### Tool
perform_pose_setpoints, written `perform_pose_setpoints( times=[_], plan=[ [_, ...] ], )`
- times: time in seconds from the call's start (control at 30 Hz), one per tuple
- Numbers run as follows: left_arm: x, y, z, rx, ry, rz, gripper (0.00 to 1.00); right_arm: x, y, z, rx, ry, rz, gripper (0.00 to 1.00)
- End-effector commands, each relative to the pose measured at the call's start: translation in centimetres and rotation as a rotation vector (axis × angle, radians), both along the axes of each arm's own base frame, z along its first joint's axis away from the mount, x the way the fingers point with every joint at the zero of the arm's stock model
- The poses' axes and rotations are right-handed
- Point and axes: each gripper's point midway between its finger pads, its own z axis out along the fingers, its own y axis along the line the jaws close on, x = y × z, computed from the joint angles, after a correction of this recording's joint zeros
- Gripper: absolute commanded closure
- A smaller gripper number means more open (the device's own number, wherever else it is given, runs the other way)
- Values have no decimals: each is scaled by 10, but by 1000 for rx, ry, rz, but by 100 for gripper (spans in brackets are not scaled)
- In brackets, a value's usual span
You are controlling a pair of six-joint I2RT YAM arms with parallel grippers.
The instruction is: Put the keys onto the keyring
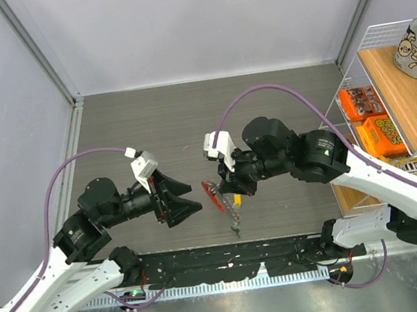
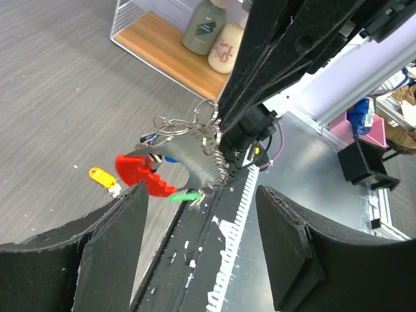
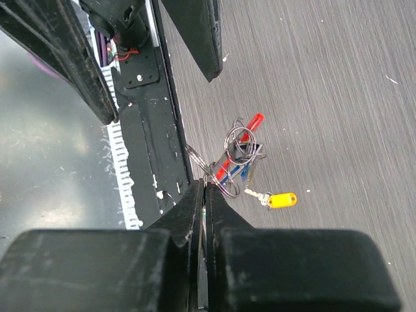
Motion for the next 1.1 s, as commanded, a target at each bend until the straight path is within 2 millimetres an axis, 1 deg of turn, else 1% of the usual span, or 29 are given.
perform_pose_setpoints(
  times=[0.0,0.1,0.17,0.23,0.3,0.33,0.37,0.5,0.57,0.7,0.77,0.83,0.87,0.9,0.93,1.07],
  plan=[
    [-13,-2,30,-85,-41,-66,28,2,-5,12,-45,-55,11,94],
    [-12,1,35,-87,-83,-58,27,-1,-6,12,-65,-52,35,94],
    [-8,3,36,-81,-111,-36,26,-3,-6,14,-71,-54,47,95],
    [-3,4,36,-68,-143,-20,24,-8,-5,15,-75,-47,73,95],
    [4,2,36,-56,-183,-3,21,-17,-3,17,-67,-30,121,95],
    [6,2,39,-63,-209,0,19,-20,-2,18,-66,-29,137,95],
    [9,0,39,-65,-230,0,17,-24,-2,18,-61,-19,155,95],
    [10,-8,46,-103,-314,-33,12,-35,0,22,-38,-1,205,94],
    [11,-12,51,-124,-345,-42,10,-38,1,24,-29,3,216,95],
    [5,-20,58,-157,-358,-102,9,-39,1,26,-27,6,210,94],
    [5,-23,57,-157,-338,-118,9,-35,1,25,-31,-7,185,94],
    [7,-23,53,-144,-321,-109,9,-25,-1,18,-55,-29,132,95],
    [9,-22,49,-130,-306,-92,9,-15,-4,16,-70,-52,78,95],
    [10,-20,47,-121,-298,-76,9,-11,-3,11,-78,-64,61,94],
    [13,-18,43,-108,-289,-57,9,0,-3,10,-87,-89,9,94],
    [24,-6,24,-39,-236,38,10,33,1,1,-96,-124,-148,95]
  ],
)
